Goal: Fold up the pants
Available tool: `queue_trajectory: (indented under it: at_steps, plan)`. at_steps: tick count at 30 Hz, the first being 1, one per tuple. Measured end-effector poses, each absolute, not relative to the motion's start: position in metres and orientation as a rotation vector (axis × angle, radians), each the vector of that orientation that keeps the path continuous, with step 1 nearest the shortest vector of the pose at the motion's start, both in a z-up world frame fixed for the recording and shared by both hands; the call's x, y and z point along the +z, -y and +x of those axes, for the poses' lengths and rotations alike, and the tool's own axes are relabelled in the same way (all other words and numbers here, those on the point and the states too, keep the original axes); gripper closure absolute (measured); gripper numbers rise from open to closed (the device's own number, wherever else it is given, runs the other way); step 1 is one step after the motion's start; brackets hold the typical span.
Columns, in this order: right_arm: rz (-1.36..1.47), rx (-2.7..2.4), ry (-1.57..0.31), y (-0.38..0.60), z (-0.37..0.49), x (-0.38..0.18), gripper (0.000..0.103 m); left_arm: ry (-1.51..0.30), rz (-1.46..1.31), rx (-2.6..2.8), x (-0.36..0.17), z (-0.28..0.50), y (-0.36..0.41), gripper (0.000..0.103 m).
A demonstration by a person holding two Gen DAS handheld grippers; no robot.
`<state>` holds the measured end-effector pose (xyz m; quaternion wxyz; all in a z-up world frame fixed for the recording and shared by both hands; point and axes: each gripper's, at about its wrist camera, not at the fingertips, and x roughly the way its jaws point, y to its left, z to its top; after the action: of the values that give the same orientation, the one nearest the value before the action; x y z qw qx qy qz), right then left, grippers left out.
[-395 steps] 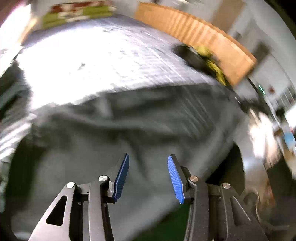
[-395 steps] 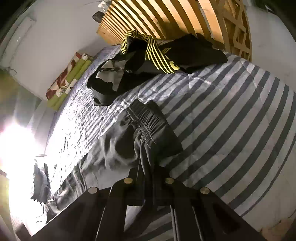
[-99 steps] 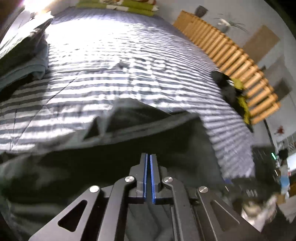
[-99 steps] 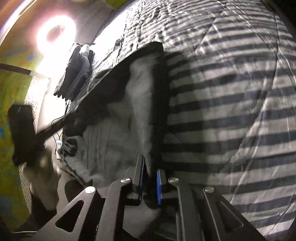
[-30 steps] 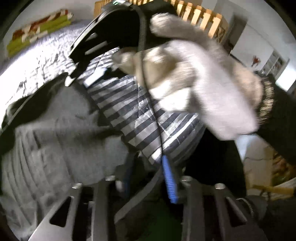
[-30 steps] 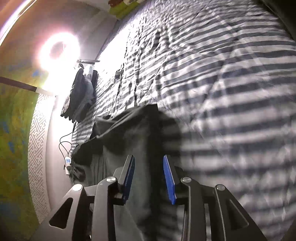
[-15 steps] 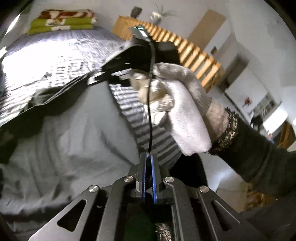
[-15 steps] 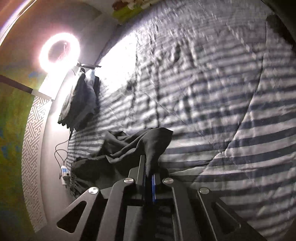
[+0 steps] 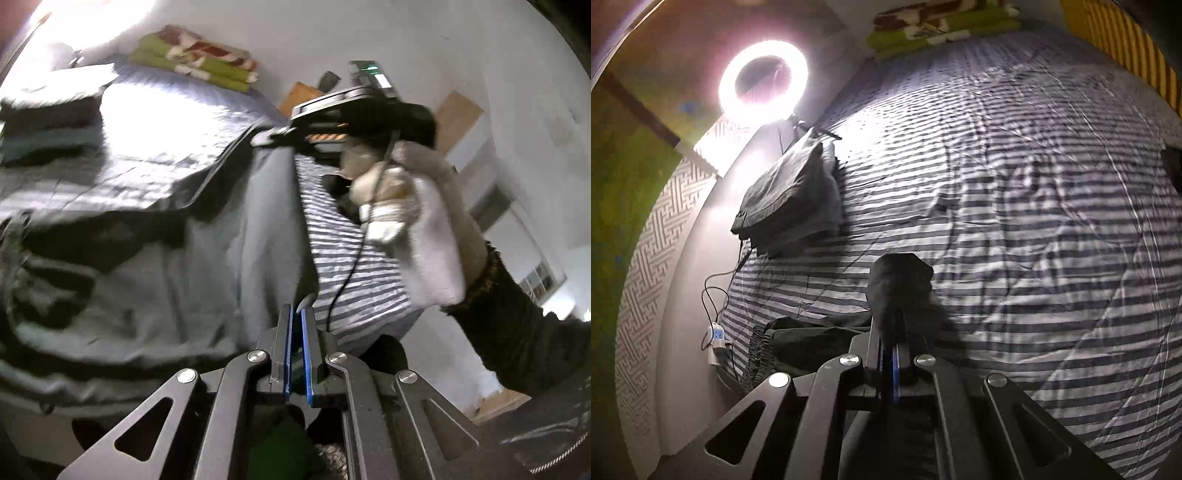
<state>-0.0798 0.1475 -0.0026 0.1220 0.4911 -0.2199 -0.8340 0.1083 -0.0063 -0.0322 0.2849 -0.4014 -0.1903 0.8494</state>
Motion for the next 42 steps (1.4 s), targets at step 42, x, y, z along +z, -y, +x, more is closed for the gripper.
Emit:
queue_trajectory:
  at_steps: [42]
  plan:
    - [1.499, -1.993, 0.162, 0.183, -0.187, -0.056, 0.086, 1.331, -1.281, 2.574, -0.133, 0.179, 0.302, 0.09]
